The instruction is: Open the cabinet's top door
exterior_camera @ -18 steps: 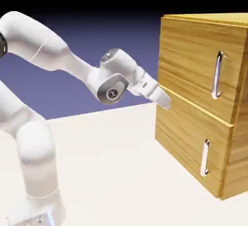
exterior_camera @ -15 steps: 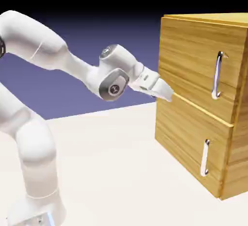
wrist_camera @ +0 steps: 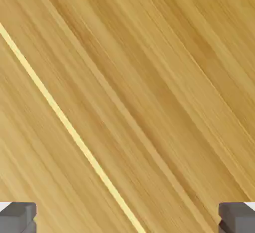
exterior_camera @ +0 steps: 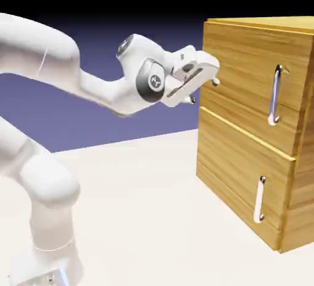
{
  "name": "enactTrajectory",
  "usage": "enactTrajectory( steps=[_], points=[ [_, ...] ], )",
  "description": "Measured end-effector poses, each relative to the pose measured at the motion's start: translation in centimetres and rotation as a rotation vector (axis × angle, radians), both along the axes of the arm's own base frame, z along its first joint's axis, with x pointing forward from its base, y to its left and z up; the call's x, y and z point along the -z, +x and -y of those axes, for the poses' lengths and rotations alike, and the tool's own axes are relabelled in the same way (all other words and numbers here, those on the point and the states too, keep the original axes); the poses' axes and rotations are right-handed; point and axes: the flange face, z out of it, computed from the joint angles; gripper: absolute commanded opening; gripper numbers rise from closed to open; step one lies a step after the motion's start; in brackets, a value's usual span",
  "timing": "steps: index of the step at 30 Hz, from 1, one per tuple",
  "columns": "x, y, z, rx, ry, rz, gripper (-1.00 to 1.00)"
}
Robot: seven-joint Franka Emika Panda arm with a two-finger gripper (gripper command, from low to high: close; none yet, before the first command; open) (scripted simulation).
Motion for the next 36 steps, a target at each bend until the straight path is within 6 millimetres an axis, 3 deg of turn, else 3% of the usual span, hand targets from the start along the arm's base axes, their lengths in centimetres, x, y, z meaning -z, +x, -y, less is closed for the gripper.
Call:
enactTrajectory(
  steps=[9,18,27,36],
  points=[
    [-2.3,-0.3,1.4,-0.182,-0.377,0.138,1.00],
    [-2.9,0.0,3.9,-0.309,-0.763,0.259,1.00],
    [-2.0,1.4,7.3,-0.394,-1.158,0.348,1.00],
    [0.6,3.9,11.0,-0.454,-1.560,0.397,1.00]
  ],
)
